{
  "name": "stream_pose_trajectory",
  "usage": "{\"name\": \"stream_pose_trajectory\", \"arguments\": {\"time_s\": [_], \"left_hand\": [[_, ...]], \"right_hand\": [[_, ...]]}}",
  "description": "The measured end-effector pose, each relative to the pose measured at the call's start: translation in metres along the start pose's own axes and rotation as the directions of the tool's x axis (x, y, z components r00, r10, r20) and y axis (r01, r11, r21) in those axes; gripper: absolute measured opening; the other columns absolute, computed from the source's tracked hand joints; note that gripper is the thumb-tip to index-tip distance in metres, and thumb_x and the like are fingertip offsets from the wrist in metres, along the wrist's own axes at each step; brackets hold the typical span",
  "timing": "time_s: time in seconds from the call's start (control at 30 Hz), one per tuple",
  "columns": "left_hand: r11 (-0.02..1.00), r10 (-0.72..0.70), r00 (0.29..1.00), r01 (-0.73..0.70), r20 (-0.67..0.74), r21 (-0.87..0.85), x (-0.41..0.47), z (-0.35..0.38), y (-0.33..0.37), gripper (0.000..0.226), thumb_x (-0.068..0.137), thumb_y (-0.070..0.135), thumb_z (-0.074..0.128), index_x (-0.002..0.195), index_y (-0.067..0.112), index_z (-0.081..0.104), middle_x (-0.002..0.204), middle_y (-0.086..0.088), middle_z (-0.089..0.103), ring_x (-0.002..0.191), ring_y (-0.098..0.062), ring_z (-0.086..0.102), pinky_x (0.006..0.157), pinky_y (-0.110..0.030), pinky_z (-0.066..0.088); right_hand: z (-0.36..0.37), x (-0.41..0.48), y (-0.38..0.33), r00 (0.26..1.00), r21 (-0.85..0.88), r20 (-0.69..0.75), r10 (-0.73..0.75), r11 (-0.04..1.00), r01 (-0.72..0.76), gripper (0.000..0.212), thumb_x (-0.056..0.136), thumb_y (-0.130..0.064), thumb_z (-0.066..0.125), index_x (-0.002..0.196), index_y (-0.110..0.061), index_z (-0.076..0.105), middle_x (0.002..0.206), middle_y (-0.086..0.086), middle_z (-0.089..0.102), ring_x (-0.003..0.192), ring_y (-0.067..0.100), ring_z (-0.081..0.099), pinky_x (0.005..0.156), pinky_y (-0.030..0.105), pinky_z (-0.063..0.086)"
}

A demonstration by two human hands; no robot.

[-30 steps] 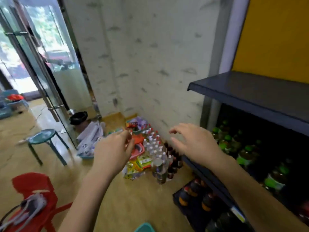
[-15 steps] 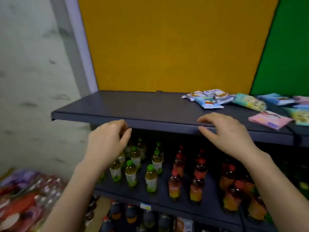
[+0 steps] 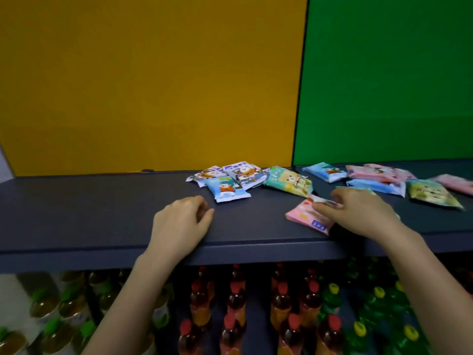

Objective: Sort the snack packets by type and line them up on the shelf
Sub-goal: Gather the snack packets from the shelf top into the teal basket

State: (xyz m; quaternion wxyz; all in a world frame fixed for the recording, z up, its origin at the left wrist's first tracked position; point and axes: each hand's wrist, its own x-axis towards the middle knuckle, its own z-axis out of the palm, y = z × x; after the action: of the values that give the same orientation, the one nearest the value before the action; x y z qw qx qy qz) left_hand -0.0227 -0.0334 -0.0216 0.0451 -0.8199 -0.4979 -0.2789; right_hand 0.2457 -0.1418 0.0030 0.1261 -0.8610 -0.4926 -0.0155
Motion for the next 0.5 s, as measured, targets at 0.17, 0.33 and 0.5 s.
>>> {"name": "stream_pose_trajectory", "arguments": {"time_s": [0.17, 0.33, 0.5], "left_hand": [[0.997, -0.079, 0.992, 0.079, 0.1, 0.003, 0.03, 0.025, 0.008, 0.031, 0.093, 0.043, 0.045, 0.1, 0.015, 0.059, 0.106, -0.006, 0.063, 0.101, -0.027, 0.056, 0.073, -0.033, 0.04], [0.974, -0.202, 0.933, 0.222, 0.297, -0.033, 0.064, 0.037, 0.011, 0.054, 0.096, 0.052, 0.031, 0.116, 0.007, 0.051, 0.12, -0.02, 0.053, 0.114, -0.032, 0.047, 0.085, -0.037, 0.041], [0.958, -0.236, 0.883, 0.282, 0.405, -0.057, 0.118, 0.057, 0.015, 0.077, 0.085, 0.07, 0.034, 0.128, 0.007, 0.049, 0.133, -0.015, 0.052, 0.116, -0.03, 0.049, 0.088, -0.035, 0.041]], "right_hand": [[0.016, 0.019, -0.001, 0.996, -0.059, 0.066, 0.052, 0.997, -0.048, 0.074, 0.071, -0.082, 0.036, 0.095, -0.015, 0.053, 0.112, 0.009, 0.057, 0.106, 0.028, 0.053, 0.076, 0.034, 0.038], [0.026, 0.041, -0.02, 0.993, 0.015, 0.118, -0.031, 0.999, 0.03, 0.071, 0.079, -0.073, 0.041, 0.117, -0.014, 0.053, 0.127, 0.01, 0.053, 0.115, 0.03, 0.048, 0.087, 0.036, 0.039], [0.028, 0.045, -0.032, 0.991, 0.031, 0.128, 0.039, 0.999, -0.043, 0.086, 0.075, -0.08, 0.032, 0.13, -0.015, 0.048, 0.136, 0.009, 0.048, 0.125, 0.033, 0.041, 0.095, 0.038, 0.038]]}}
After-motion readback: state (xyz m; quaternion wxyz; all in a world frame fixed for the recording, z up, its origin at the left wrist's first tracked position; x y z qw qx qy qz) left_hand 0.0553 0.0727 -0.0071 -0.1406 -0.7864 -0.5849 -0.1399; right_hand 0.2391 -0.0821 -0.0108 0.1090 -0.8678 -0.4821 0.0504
